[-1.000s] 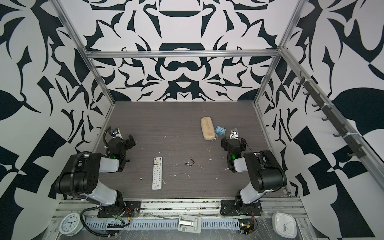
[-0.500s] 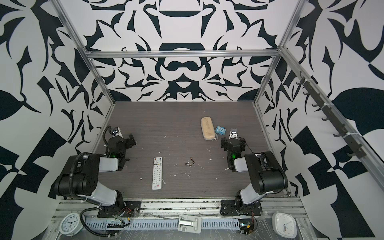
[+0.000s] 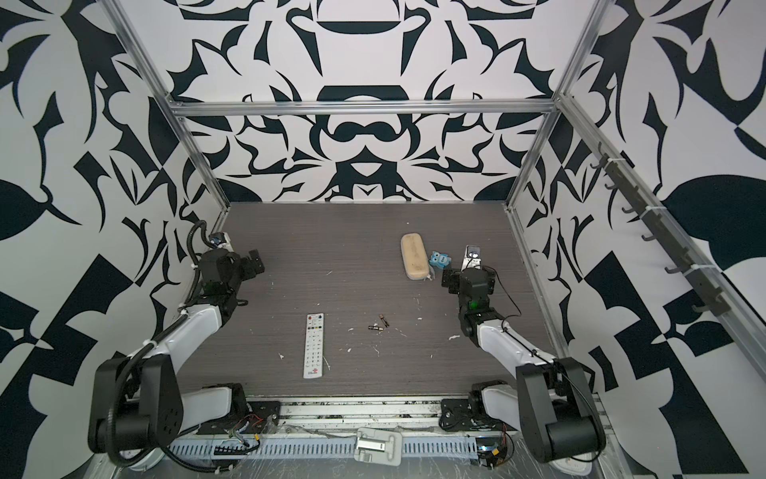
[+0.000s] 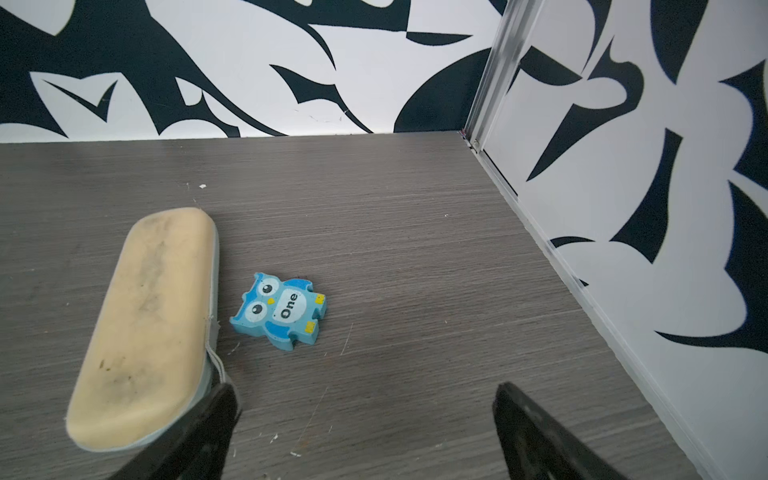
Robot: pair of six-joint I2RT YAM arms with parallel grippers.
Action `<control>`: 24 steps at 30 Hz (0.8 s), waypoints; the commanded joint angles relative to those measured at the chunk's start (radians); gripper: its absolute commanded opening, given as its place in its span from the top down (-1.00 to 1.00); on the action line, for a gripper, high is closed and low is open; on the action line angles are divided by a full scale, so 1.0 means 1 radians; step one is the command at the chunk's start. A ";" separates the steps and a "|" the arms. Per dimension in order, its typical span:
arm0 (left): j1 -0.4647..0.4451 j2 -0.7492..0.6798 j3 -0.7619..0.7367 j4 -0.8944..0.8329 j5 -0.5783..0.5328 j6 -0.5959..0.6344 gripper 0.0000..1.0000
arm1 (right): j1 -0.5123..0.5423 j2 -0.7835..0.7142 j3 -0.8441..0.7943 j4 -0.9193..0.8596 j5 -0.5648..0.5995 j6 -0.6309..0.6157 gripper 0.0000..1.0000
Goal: Load the batteries into the remote control
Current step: 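Reach the left gripper down to the white remote and grasp it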
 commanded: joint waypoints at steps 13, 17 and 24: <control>-0.017 -0.057 0.271 -0.867 0.395 -0.353 -0.98 | 0.554 0.014 0.539 -1.025 0.202 0.512 -1.00; -0.070 -0.058 0.299 -1.016 0.391 -0.358 -0.99 | 0.634 0.044 0.593 -1.053 0.151 0.531 -0.99; -0.233 -0.052 0.316 -1.161 0.256 -0.454 -0.99 | 0.648 0.055 0.575 -1.008 0.037 0.484 -1.00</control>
